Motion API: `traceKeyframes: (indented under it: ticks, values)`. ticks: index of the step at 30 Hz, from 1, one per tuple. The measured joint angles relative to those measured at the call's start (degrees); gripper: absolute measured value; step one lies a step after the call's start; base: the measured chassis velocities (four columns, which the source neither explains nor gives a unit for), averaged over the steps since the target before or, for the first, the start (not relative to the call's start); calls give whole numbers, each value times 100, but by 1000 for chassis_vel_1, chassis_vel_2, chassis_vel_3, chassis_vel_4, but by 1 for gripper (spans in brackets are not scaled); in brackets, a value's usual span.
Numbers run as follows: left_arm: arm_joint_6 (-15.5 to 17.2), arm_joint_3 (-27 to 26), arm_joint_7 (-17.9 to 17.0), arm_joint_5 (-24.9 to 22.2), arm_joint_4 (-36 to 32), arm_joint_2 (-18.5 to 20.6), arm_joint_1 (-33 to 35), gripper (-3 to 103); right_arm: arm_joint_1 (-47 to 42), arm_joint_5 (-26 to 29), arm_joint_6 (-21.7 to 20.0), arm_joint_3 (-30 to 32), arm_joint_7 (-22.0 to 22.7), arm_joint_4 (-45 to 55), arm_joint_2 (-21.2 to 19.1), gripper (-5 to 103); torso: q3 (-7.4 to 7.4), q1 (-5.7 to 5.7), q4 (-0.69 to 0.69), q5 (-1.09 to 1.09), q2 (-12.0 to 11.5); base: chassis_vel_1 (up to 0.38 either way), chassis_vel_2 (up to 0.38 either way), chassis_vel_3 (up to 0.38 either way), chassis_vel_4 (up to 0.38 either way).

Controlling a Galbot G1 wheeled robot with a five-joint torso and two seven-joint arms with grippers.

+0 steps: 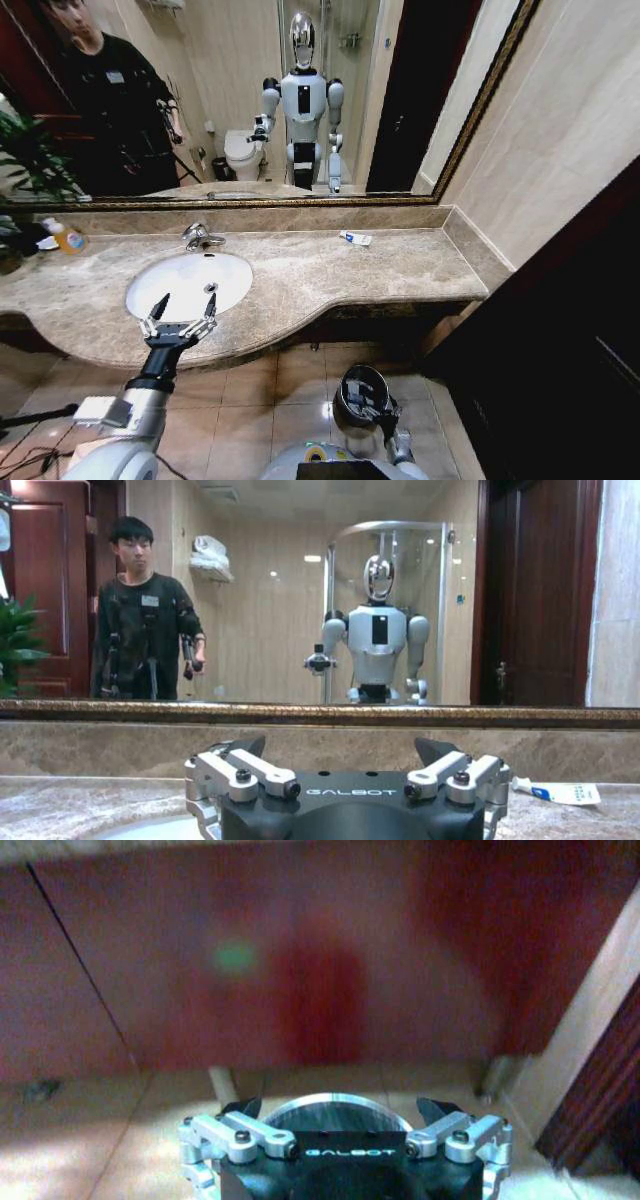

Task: Pick up the trash from the sink and place it in the trash bin.

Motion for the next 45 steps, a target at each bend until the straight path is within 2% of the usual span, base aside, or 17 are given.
traceKeyframes:
  ticks: [4, 5, 7, 8, 14, 19, 22, 23, 26, 27, 29, 30, 33, 34, 37, 42, 45]
  values:
    - [0, 0, 0, 0, 0, 0, 0, 100, -386, 32, -212, 32, 58, 1097, -73, 100, 0, 0, 0, 0, 0, 0, 0, 0, 0]
    - [0, 0, 0, 0, 0, 0, 0, 100, -386, 32, -212, 32, 58, 1097, -73, 100, 0, 0, 0, 0, 0, 0, 0, 0, 0]
    - [0, 0, 0, 0, 0, 0, 0, 100, -720, 76, -427, 63, 63, 1942, -158, 100, 0, 0, 0, 0, 0, 0, 0, 0, 0]
    - [0, 0, 0, 0, 0, 0, 0, 100, -720, 76, -427, 63, 63, 1942, -158, 100, 0, 0, 0, 0, 0, 0, 0, 0, 0]
    - [0, 0, 0, 0, -1, 0, 0, 100, -1434, 188, -837, 162, 111, 3856, -422, 100, 0, 0, 0, 0, 0, 0, 0, 0, 0]
    - [0, 0, 0, 0, 0, 0, 0, 100, -1597, 371, -1125, 192, 194, 4657, -610, 100, 0, 0, -1, 0, 0, 0, 0, 0, 0]
    - [0, 0, 0, 0, 0, 0, 0, 100, -1245, 574, -1510, 253, 282, 5097, -787, 100, 0, 0, 0, 0, 0, 0, 0, 0, 0]
    - [0, 0, 0, 0, 0, 0, 0, 100, -1245, 574, -1510, 253, 282, 5097, -787, 100, 0, 0, 0, 0, 0, 0, 0, 0, 0]
    - [0, 0, 0, 0, 0, 0, 0, 100, -744, 806, -1937, 254, 345, 5209, -1009, 100, 0, 0, 0, 0, 0, 0, 0, 0, 0]
    - [0, 0, 0, 0, 0, 0, 0, 100, -744, 806, -1937, 254, 345, 5209, -1009, 100, 0, 0, 0, 0, 0, 0, 0, 0, 0]
    - [0, 0, 0, 0, 0, 0, 0, 100, -223, 1113, -2329, 152, 449, 5082, -1316, 100, 0, 0, 1, 1, 0, 0, 0, 0, 0]
    - [0, 0, 0, 0, 0, 0, 0, 100, -223, 1113, -2329, 152, 449, 5082, -1316, 100, 0, 0, 1, 1, 0, 0, 0, 0, 0]
    - [0, 0, 0, 0, -1, 0, 0, 100, 458, 1477, -2672, 19, 548, 4684, -1631, 100, 1, 0, 1, 1, 0, 0, 0, 0, 0]
    - [0, 0, 0, 0, -1, 0, 0, 100, 458, 1477, -2672, 19, 548, 4684, -1631, 100, 1, 0, 1, 1, 0, 0, 0, 0, 0]
    - [0, 0, 0, 0, 0, 0, 0, 100, 1329, 1794, -2954, -141, 567, 4195, -1888, 100, 1, 1, 1, 1, -1, 0, 0, 0, 0]
    - [0, 0, 0, 0, -1, 0, 0, 100, 2004, 1993, -3140, -304, 547, 3713, -2042, 100, 1, 1, 1, 1, -1, 0, 0, 0, 0]
    - [0, 0, 1, 0, 0, 0, 0, 100, 2688, 2122, -3230, -552, 502, 3063, -2142, 100, 1, 1, 0, 1, 0, 0, 0, 0, 0]
